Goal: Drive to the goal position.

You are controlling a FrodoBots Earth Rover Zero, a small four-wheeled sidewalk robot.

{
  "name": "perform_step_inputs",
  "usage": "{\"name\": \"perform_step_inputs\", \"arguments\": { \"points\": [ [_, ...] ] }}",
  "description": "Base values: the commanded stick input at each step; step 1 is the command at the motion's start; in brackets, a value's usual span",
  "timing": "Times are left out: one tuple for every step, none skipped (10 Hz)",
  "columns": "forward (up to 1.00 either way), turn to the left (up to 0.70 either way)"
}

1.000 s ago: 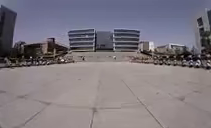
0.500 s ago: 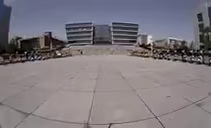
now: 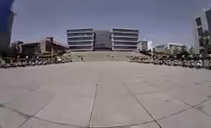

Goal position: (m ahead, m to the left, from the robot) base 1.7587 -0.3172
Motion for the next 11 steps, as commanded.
{"name": "perform_step_inputs", "arguments": {
  "points": [
    [1.0,0.0],
    [1.0,0.0],
    [1.0,0.0],
    [1.0,0.0],
    [1.0,0.0],
    [1.0,0.0],
    [1.0,0.0],
    [1.0,0.0],
    [1.0,0.0],
    [1.0,0.0],
    [1.0,0.0]
  ]
}}
